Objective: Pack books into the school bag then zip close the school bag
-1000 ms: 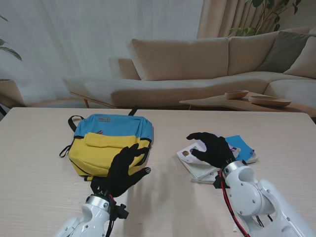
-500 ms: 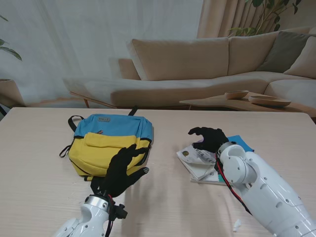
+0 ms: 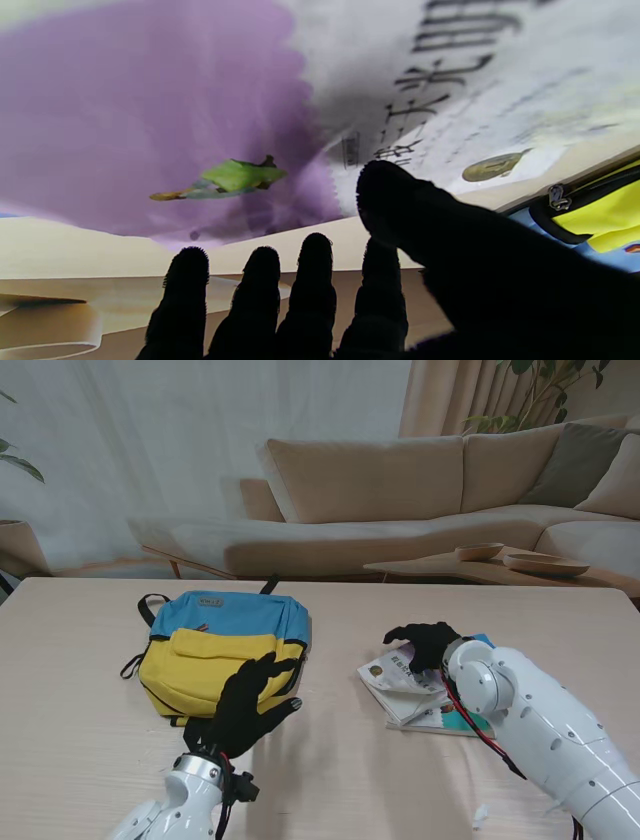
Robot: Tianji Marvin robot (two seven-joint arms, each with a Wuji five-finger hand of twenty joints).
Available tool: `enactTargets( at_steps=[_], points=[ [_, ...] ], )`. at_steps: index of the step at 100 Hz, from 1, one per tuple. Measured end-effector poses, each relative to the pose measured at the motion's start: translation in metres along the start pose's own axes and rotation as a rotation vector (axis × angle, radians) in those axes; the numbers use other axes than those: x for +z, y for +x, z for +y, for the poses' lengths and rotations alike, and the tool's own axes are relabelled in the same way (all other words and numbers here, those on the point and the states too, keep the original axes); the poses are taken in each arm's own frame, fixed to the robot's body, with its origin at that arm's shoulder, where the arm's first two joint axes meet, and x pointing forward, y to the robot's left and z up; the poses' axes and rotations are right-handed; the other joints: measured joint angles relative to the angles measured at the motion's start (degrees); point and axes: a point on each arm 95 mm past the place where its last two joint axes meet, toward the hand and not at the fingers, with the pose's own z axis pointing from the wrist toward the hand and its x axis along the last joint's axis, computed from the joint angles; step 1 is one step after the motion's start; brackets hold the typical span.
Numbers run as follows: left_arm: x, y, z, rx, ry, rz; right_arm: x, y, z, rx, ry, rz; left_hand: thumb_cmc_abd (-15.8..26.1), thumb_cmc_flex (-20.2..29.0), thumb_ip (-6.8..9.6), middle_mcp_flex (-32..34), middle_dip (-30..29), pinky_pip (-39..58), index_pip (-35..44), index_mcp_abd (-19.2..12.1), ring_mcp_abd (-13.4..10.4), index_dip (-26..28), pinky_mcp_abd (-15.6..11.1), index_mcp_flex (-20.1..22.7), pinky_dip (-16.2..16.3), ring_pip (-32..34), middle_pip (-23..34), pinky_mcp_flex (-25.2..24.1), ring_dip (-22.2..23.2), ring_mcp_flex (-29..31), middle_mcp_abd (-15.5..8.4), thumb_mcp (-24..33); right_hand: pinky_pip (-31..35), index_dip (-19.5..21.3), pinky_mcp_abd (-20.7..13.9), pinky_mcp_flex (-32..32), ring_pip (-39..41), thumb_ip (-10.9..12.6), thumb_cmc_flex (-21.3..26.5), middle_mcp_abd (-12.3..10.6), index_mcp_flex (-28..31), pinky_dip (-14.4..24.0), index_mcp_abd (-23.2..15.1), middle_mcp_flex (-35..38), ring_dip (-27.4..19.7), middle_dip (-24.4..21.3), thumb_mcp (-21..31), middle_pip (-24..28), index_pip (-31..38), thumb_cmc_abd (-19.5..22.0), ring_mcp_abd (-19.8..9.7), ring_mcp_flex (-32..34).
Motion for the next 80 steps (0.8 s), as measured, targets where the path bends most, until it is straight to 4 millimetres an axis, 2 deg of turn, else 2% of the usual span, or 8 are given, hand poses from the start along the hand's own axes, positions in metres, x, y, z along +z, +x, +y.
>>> enactTargets(
  at_steps=[11,19,22,33,45,57,68,80],
  points=[
    [0.001,0.000,0.000,-0.002,-0.002,0.000,0.001,-0.002,-0.002,-0.011,0.048,0.008,0.0,0.0,0.00,0.0,0.0,0.0,0.0,0.0,0.0,0.0,0.0,0.0,0.0,0.0,0.0,0.0,0.0,0.0,0.0,0.0,-3.2,0.9,-0.6,-0.9,-1.6,-0.3,-0.1,0.0,-1.9,-1.9,0.0,-2.2,-0.8,-2.2,1.0,-4.2,-5.6,-1.4,-0.5,-3.0],
    [0.001,0.000,0.000,-0.002,-0.003,0.000,0.003,-0.002,-0.003,-0.037,0.086,0.011,0.0,0.0,0.00,0.0,0.0,0.0,0.0,0.0,0.0,0.0,0.0,0.0,0.0,0.0,0.0,0.0,0.0,0.0,0.0,0.0,-3.8,8.7,-0.9,-1.7,-3.2,0.0,-0.2,-0.1,-1.8,-3.0,0.1,-2.7,-1.6,-3.6,2.1,-8.8,-19.3,-1.5,-0.6,-3.5],
    [0.001,0.000,0.000,-0.002,-0.003,-0.001,0.003,-0.002,-0.002,-0.047,0.092,0.012,0.0,0.0,0.00,0.0,0.0,0.0,0.0,0.0,0.0,0.0,0.0,0.0,0.0,0.0,0.0,0.0,0.0,0.0,0.0,0.0,-3.8,10.3,-0.9,-1.6,-3.4,0.0,-0.2,-0.1,-1.8,-3.0,0.1,-2.7,-1.7,-4.1,2.1,-9.8,-22.8,-1.5,-0.6,-3.5],
    [0.001,0.000,0.000,-0.001,-0.002,-0.001,0.006,-0.001,0.001,-0.081,0.112,0.021,0.0,0.0,0.00,0.0,0.0,0.0,0.0,0.0,0.0,0.0,0.0,0.0,0.0,0.0,0.0,0.0,0.0,0.0,0.0,0.0,-2.9,10.8,-0.2,-2.0,-4.9,0.0,-0.2,-0.1,-1.7,-2.9,0.1,-2.7,-2.9,-4.4,2.7,-10.1,-28.3,-1.7,-0.7,-5.2],
    [0.001,0.000,-0.001,0.001,-0.001,-0.003,0.008,-0.003,0.003,-0.103,0.107,0.020,0.0,0.0,0.00,0.0,0.0,0.0,0.0,0.0,0.0,0.0,0.0,0.0,0.0,0.0,0.0,0.0,0.0,0.0,0.0,0.0,-2.3,11.6,0.5,-2.0,-3.2,0.0,-0.2,-0.1,-1.7,-2.9,0.2,-2.7,-2.3,-0.1,2.7,2.5,-28.8,-2.1,-0.5,-5.2],
    [0.001,0.000,-0.001,0.002,-0.001,-0.003,0.010,-0.003,0.001,-0.115,0.084,0.022,0.0,0.0,0.00,0.0,0.0,0.0,0.0,0.0,0.0,0.0,0.0,0.0,0.1,0.0,0.0,0.0,0.0,0.0,0.0,0.0,-0.1,15.3,2.5,-2.0,1.2,-0.1,-0.3,-0.1,-1.7,-2.8,0.2,-3.6,0.3,5.0,4.0,12.2,-28.5,-3.1,0.2,-5.2],
    [0.001,0.000,-0.001,0.003,-0.001,-0.003,0.012,-0.003,0.001,-0.138,0.051,0.026,0.0,0.0,0.00,0.0,0.0,0.0,0.0,0.0,0.0,0.0,0.0,0.0,0.1,0.0,0.0,0.0,0.0,0.0,0.0,0.0,2.3,16.7,5.1,-2.0,9.8,-0.1,-0.3,-0.1,-0.8,-1.1,0.2,-3.6,4.7,13.2,4.2,22.6,-26.7,-4.3,1.0,-5.1],
    [0.001,0.000,-0.001,0.004,-0.001,-0.004,0.015,-0.004,0.000,-0.171,0.009,0.025,0.0,0.0,0.00,0.0,0.0,0.0,0.0,0.0,0.0,0.0,0.0,0.0,0.1,0.0,0.0,0.0,0.0,0.0,0.0,0.0,5.0,16.7,6.4,-0.8,23.7,-0.6,-0.2,-0.1,0.7,0.7,0.0,-3.6,11.4,22.2,6.0,30.2,-24.7,-6.7,1.4,-4.0]
  ],
)
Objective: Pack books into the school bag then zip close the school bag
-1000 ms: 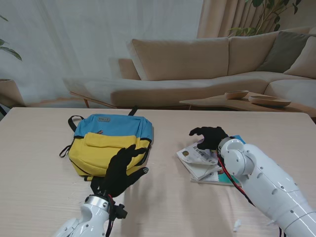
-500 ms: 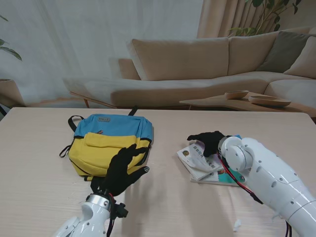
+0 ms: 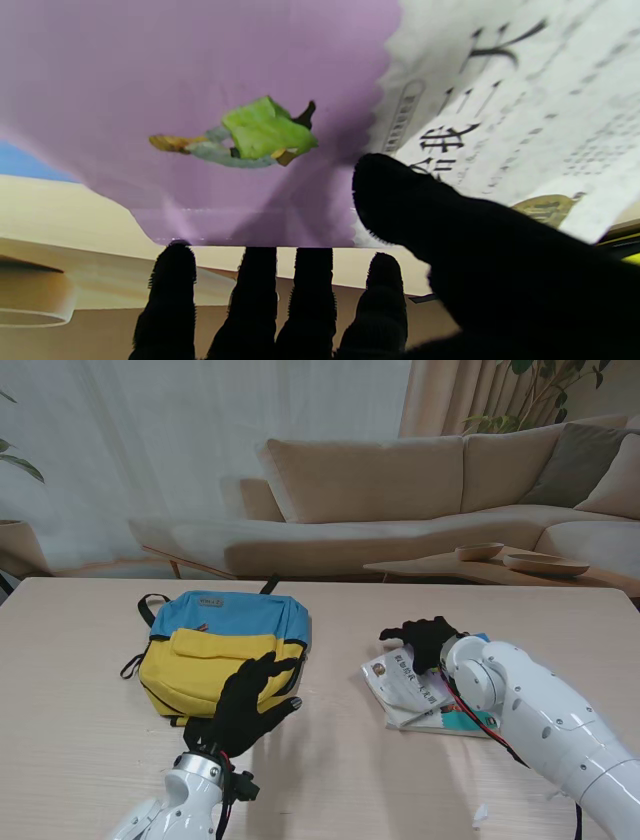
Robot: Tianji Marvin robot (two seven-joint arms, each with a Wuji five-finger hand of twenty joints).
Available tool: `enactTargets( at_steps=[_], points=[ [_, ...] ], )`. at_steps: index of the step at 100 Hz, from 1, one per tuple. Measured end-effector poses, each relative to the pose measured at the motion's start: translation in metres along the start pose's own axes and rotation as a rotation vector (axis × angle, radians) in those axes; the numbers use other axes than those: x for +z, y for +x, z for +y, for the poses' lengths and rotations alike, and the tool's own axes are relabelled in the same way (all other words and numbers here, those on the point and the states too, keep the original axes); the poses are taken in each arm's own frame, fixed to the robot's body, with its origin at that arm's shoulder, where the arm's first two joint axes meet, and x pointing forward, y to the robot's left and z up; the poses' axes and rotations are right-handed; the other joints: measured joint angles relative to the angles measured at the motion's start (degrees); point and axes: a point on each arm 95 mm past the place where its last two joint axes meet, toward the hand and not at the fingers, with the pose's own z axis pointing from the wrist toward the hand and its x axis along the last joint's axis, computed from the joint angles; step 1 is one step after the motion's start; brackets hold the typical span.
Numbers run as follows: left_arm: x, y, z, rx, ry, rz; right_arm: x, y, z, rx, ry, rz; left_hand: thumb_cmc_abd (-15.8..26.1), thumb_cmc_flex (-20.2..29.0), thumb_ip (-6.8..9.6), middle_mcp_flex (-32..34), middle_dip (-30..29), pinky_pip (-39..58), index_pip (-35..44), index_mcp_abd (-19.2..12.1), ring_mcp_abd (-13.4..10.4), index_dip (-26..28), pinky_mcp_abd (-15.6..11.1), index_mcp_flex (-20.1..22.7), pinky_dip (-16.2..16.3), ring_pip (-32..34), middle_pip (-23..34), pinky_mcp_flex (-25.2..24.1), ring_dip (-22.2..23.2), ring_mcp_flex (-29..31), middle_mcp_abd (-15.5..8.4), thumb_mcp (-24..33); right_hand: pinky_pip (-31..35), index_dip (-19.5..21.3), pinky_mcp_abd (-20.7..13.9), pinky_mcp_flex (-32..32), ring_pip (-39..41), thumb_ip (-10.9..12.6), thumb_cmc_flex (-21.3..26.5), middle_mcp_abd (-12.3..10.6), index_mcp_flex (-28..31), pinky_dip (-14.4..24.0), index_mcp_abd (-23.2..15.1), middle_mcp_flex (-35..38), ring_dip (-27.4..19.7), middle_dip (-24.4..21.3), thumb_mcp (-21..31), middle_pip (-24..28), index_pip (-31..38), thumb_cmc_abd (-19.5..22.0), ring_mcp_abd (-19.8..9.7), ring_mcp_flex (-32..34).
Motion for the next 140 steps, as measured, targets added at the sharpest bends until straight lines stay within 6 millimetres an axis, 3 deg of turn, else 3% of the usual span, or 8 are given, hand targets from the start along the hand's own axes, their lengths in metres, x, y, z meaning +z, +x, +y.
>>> enactTargets(
  at_steps=[12,22,32,62,100,107,123,140],
  points=[
    [0.000,0.000,0.000,0.002,0.001,0.000,0.002,0.000,-0.001,-0.009,-0.043,0.001,0.0,0.0,0.00,0.0,0.0,0.0,-0.2,0.0,0.0,0.0,0.0,0.0,0.0,0.0,0.0,0.0,0.0,0.0,0.0,0.0,2.4,-0.9,0.3,1.6,13.6,-1.4,3.2,-0.1,3.2,1.9,-1.0,4.6,7.1,10.2,1.8,3.2,3.9,-2.9,-0.2,3.2],
    [0.000,0.000,0.000,0.004,0.001,0.000,0.004,0.000,-0.001,-0.016,-0.109,0.005,0.0,0.0,0.00,0.0,0.0,0.0,-0.7,0.0,0.0,0.0,0.0,0.0,0.0,0.0,0.0,0.0,0.0,0.0,0.0,0.0,4.9,-3.9,1.7,4.1,21.4,-10.7,8.1,-0.9,7.2,3.5,-1.5,13.7,10.8,16.8,2.9,5.4,10.6,-8.5,-0.5,10.1],
    [0.000,0.000,0.000,0.004,0.001,0.000,0.005,0.000,-0.001,-0.016,-0.172,0.020,0.0,0.0,0.00,0.0,0.0,0.0,-0.7,0.0,0.0,0.0,0.0,0.0,0.0,0.0,0.0,0.0,0.0,0.0,0.0,0.0,7.2,-10.3,4.1,6.9,28.7,-13.6,12.9,-1.1,13.5,5.6,-1.5,23.1,8.7,17.8,3.2,7.6,21.7,-11.7,1.3,18.2],
    [0.000,0.000,0.000,0.004,0.001,0.001,-0.002,0.003,-0.001,0.022,-0.192,0.039,0.0,0.0,0.00,0.0,0.0,0.0,-0.7,0.0,0.0,0.0,0.0,0.0,0.0,0.0,0.0,0.0,0.0,0.0,0.0,0.0,8.1,-8.8,6.1,8.4,32.1,-13.6,14.1,-1.1,41.4,6.4,-4.2,26.9,7.7,17.9,3.2,10.0,43.2,-11.5,3.6,21.6],
    [-0.001,-0.001,0.000,0.002,0.003,0.000,-0.023,0.008,0.004,0.115,-0.248,-0.014,0.0,0.0,0.00,0.0,0.6,0.0,-0.8,0.0,0.0,0.0,0.0,0.0,0.0,0.0,0.0,0.0,0.0,0.0,0.0,0.0,10.1,-2.5,7.0,9.7,30.2,-12.8,13.8,-1.1,43.6,7.6,-4.3,26.1,7.9,19.0,4.6,12.4,45.8,-12.4,4.0,20.7],
    [-0.001,-0.001,0.000,0.002,0.003,0.000,-0.028,0.009,0.006,0.130,-0.246,-0.015,0.0,0.0,0.00,0.0,0.6,0.0,-0.8,0.0,0.0,0.0,0.0,0.0,0.0,0.0,0.0,0.0,0.0,0.0,0.0,0.0,10.1,-2.5,5.6,9.0,26.2,-12.3,12.6,1.0,43.6,7.6,-4.3,22.6,8.6,13.7,4.7,10.1,46.1,-11.2,3.8,18.7],
    [-0.001,0.000,0.000,-0.001,0.002,0.002,-0.040,0.009,0.012,0.156,-0.279,-0.009,0.0,0.0,0.00,0.0,0.6,0.0,-0.8,0.0,0.0,0.0,0.0,0.0,0.0,0.0,0.0,0.0,0.0,0.0,0.0,0.0,8.5,-2.5,4.0,10.5,4.6,-10.2,11.5,2.5,42.7,7.6,-3.6,30.7,2.5,-12.6,4.7,-15.7,46.1,-9.2,5.5,22.4],
    [-0.001,0.000,0.000,-0.001,0.001,0.002,-0.053,0.010,0.017,0.230,-0.316,0.012,0.0,0.0,0.00,0.0,0.6,0.0,-0.8,0.0,0.0,0.0,0.0,0.0,0.0,0.0,0.0,0.0,0.0,0.0,0.0,0.0,7.1,1.8,5.0,14.4,-0.8,-9.8,11.6,5.5,43.0,7.3,-2.9,49.5,-1.1,-15.0,5.2,-19.0,45.8,-10.8,8.2,33.3]
  ],
)
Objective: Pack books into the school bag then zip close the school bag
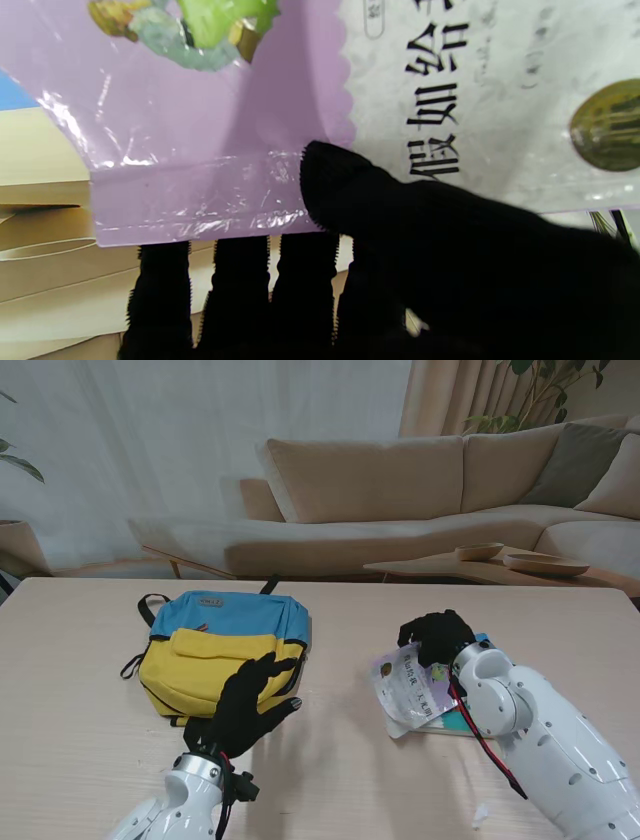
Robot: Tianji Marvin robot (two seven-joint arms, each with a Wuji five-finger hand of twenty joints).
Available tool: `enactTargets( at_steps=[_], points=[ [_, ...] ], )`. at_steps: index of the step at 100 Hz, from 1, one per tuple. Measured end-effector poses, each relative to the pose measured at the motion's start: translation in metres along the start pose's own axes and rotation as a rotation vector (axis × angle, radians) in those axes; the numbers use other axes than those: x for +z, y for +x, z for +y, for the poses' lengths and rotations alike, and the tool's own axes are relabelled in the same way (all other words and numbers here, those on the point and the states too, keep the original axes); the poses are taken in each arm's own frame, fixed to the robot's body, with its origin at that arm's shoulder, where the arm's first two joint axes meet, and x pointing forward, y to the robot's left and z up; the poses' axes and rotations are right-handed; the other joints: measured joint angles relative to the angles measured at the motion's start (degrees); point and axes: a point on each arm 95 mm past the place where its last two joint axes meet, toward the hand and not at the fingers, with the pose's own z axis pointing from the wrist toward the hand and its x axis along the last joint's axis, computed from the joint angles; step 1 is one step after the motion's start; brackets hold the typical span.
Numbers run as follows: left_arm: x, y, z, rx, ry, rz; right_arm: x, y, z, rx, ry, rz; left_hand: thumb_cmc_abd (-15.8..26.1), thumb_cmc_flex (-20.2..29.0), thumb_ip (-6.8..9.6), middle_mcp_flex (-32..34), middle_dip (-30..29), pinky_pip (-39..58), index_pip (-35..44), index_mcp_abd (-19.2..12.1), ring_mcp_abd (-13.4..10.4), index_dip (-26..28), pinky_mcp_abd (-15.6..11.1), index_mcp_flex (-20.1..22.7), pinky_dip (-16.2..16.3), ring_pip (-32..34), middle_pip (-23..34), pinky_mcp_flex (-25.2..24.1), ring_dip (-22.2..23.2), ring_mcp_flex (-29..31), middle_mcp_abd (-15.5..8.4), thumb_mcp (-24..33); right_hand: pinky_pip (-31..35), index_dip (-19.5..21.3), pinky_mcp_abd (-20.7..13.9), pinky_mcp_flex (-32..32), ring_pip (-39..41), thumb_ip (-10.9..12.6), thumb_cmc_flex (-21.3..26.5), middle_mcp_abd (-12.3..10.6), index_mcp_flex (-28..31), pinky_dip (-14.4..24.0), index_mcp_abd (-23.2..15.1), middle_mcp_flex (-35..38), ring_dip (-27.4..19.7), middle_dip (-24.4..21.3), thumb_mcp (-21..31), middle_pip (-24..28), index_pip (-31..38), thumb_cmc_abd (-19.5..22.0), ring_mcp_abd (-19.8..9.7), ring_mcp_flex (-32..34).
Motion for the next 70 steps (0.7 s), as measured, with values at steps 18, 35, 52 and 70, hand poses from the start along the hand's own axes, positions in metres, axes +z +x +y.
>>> enactTargets(
  at_steps=[18,35,52,70],
  points=[
    [0.000,0.000,0.000,-0.001,0.000,0.000,-0.014,0.004,0.009,0.069,-0.051,0.017,0.0,0.0,0.00,0.0,0.0,0.0,0.0,0.0,0.0,0.0,0.0,0.0,0.0,0.0,0.0,0.0,0.0,0.0,0.0,0.0,7.8,4.3,1.6,5.1,16.3,0.0,1.1,2.4,-1.3,2.2,2.5,-3.6,2.3,9.6,0.2,9.3,0.0,-1.7,1.3,2.8],
    [0.002,0.001,0.000,-0.012,-0.004,0.003,-0.033,0.012,0.023,0.155,-0.114,0.033,0.0,0.0,0.00,0.0,0.3,0.0,1.2,0.9,0.0,0.8,0.0,0.0,0.6,0.0,0.6,0.0,0.2,0.0,0.0,0.0,14.7,7.4,2.0,7.6,25.8,-0.5,1.4,5.0,-3.0,6.3,5.4,-4.9,2.2,16.5,0.0,12.5,-0.1,-2.3,4.5,2.2],
    [0.010,0.005,0.000,-0.053,-0.010,0.008,-0.049,0.019,0.038,0.173,-0.176,0.042,-0.1,0.0,0.00,0.8,2.1,1.3,3.0,2.5,0.7,2.9,0.0,0.0,4.2,1.3,2.4,-0.5,3.3,0.0,1.5,2.1,16.7,8.6,2.0,7.7,27.9,-0.5,1.4,5.7,-3.1,8.1,5.8,-5.4,2.1,19.0,-0.1,13.2,-0.1,-2.3,5.2,1.5],
    [0.018,0.009,-0.007,-0.124,-0.100,0.044,-0.057,0.029,0.053,0.206,-0.241,0.049,-3.4,0.0,0.00,1.6,2.8,4.8,2.7,3.7,2.0,3.5,0.6,0.0,11.7,2.1,3.3,-1.6,4.5,0.2,2.3,3.6,16.9,9.8,2.0,7.7,28.1,-0.5,1.4,6.0,-3.3,8.6,5.8,-5.4,2.1,19.7,-0.2,13.2,-0.1,-2.3,5.3,1.5]
  ],
)
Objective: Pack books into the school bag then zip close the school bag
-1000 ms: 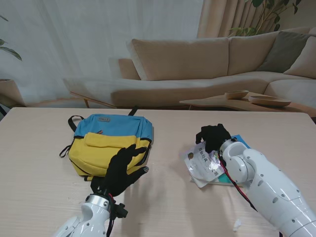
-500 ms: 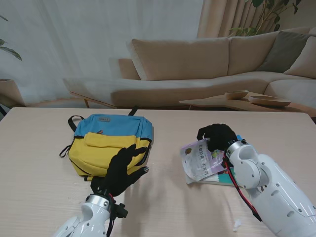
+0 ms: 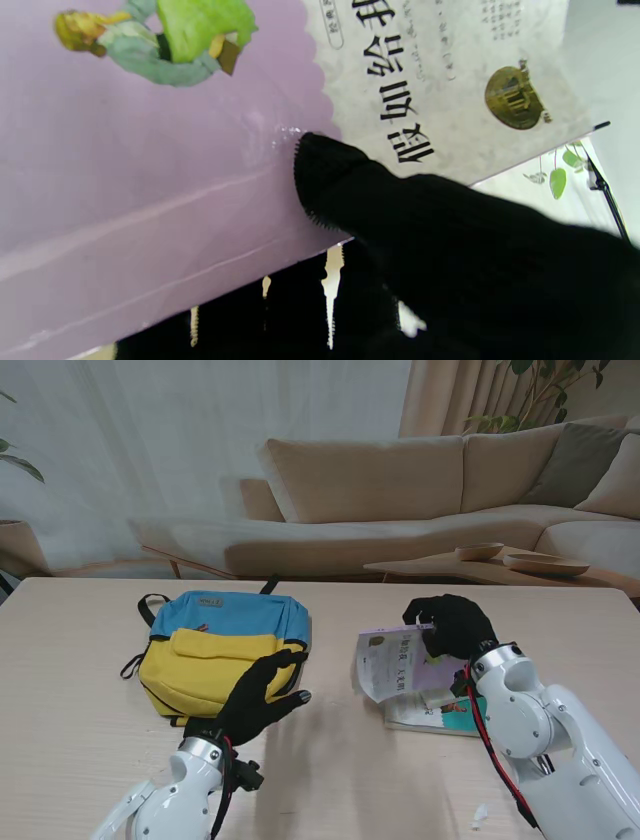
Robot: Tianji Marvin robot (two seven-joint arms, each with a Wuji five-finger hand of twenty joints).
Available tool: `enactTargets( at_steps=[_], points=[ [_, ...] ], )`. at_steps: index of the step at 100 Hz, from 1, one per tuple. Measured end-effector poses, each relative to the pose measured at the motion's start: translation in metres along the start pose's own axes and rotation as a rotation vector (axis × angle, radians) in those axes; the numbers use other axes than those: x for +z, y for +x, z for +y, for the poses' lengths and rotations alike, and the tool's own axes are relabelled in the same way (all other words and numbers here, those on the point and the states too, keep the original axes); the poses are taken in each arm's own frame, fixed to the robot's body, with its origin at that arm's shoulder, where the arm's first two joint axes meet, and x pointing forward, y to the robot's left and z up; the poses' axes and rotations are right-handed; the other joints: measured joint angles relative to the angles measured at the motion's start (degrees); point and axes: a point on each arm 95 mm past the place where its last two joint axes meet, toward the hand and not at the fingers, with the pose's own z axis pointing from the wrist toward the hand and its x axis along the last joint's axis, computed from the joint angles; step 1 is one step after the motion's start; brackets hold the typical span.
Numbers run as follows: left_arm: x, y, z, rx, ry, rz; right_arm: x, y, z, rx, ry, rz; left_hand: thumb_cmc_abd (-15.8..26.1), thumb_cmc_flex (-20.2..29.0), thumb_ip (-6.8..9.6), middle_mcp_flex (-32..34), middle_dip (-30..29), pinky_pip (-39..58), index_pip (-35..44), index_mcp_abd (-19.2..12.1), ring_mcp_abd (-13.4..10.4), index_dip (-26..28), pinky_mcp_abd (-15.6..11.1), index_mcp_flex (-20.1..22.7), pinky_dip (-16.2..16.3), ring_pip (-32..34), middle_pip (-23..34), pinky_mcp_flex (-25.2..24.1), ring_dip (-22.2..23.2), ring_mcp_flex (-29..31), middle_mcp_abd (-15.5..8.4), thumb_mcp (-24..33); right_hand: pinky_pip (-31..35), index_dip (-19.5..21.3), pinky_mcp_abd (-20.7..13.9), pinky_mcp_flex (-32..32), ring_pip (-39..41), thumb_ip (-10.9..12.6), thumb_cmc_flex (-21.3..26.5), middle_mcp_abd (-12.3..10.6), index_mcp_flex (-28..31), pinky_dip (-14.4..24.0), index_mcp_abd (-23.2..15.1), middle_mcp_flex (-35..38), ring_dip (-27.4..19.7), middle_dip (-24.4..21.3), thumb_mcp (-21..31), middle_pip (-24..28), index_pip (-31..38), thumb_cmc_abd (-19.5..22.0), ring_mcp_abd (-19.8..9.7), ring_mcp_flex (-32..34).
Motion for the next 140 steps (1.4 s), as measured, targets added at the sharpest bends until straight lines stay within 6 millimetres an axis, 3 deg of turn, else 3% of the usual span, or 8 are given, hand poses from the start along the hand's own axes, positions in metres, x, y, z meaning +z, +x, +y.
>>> enactTargets(
  at_steps=[23,76,89,105,111,116,124,140],
  points=[
    [0.017,0.010,-0.015,-0.002,-0.129,0.054,-0.004,0.021,0.013,0.037,-0.060,0.012,-3.2,-2.3,0.00,0.0,0.8,0.7,-11.7,1.8,0.8,-2.2,1.2,0.0,7.6,0.9,0.0,-0.2,0.6,1.4,0.0,2.9,1.2,0.0,0.0,0.0,0.9,0.0,0.0,0.5,0.0,0.6,0.5,0.0,0.0,0.2,-0.5,0.5,0.0,0.0,0.5,0.0],
    [0.070,0.024,-0.024,-0.052,-0.203,0.126,-0.022,0.058,0.005,0.122,-0.070,0.078,-6.7,-5.1,-0.01,0.0,1.3,0.7,-19.3,5.2,0.8,-2.6,1.6,-0.7,8.5,1.2,-1.3,0.1,0.7,1.4,1.3,3.8,1.4,0.7,0.0,-0.2,1.3,0.0,0.0,1.0,0.0,0.7,1.0,0.0,0.0,0.9,-0.6,0.6,0.0,0.0,0.9,0.0],
    [0.079,0.028,-0.019,-0.051,-0.241,0.131,-0.025,0.067,0.004,0.141,-0.072,0.095,-7.0,-4.9,-0.01,0.2,4.0,1.5,-12.8,7.4,1.5,3.2,2.0,-0.7,10.0,3.1,1.2,2.3,2.1,3.1,1.6,9.1,1.4,0.8,0.0,-0.2,1.6,0.0,0.0,1.1,0.0,0.7,1.4,-0.1,0.0,1.0,-1.1,0.6,0.0,0.4,1.0,0.0],
    [0.081,0.029,-0.013,-0.052,-0.241,0.141,-0.026,0.073,0.002,0.156,-0.071,0.103,-7.9,3.9,-0.03,13.0,11.5,18.9,13.3,9.1,7.4,16.5,7.1,0.9,18.3,16.8,12.8,10.5,11.5,17.0,5.0,15.7,1.5,0.8,0.1,-0.5,2.5,0.0,0.0,1.5,0.0,0.7,2.0,-0.1,0.5,1.2,-1.7,1.1,0.0,0.5,1.3,0.0],
    [0.081,0.030,-0.012,-0.054,-0.232,0.150,-0.027,0.074,0.001,0.159,-0.072,0.104,-7.6,12.0,-0.07,20.0,17.2,36.0,19.9,9.0,10.2,19.7,9.0,5.0,17.6,24.5,15.2,12.0,13.5,22.9,5.9,14.1,1.6,0.8,0.1,-0.6,3.8,0.0,0.0,1.7,-0.1,0.7,2.8,-0.3,1.1,1.2,-2.2,2.1,0.0,0.5,1.6,0.0],
    [0.080,0.030,-0.012,-0.062,-0.215,0.156,-0.027,0.075,0.000,0.161,-0.070,0.105,-7.2,19.8,-1.80,29.0,25.8,47.2,25.3,8.8,12.8,21.3,11.1,9.0,15.1,30.7,13.0,13.9,14.6,27.7,7.0,8.8,1.9,0.8,0.1,-0.6,4.2,-0.1,0.0,1.7,-0.4,0.7,2.9,-0.8,1.3,1.2,-2.8,3.0,0.0,0.7,1.7,0.0],
    [0.079,0.030,-0.013,-0.100,-0.204,0.161,-0.028,0.075,-0.001,0.163,-0.068,0.105,-6.7,26.1,-2.31,36.0,29.9,58.1,26.5,9.1,16.0,22.2,13.9,13.3,13.6,37.9,11.2,18.1,15.9,33.3,8.0,0.9,1.9,1.3,0.1,-0.7,4.4,-0.1,0.0,1.7,-0.7,0.8,3.0,-0.8,1.3,1.2,-3.3,3.1,0.0,1.1,1.7,0.0],
    [0.074,0.030,-0.015,-0.143,-0.204,0.170,-0.029,0.076,-0.001,0.169,-0.068,0.110,-7.0,26.8,-2.54,36.6,30.5,66.7,21.4,10.7,18.3,29.5,17.3,16.7,17.1,45.4,17.5,27.1,18.6,38.7,9.7,0.1,1.1,-0.6,0.2,-1.6,1.3,-0.1,0.0,1.8,-2.2,0.7,3.4,-1.5,1.4,-1.2,-5.3,3.5,0.0,3.4,1.7,0.1]
  ],
)
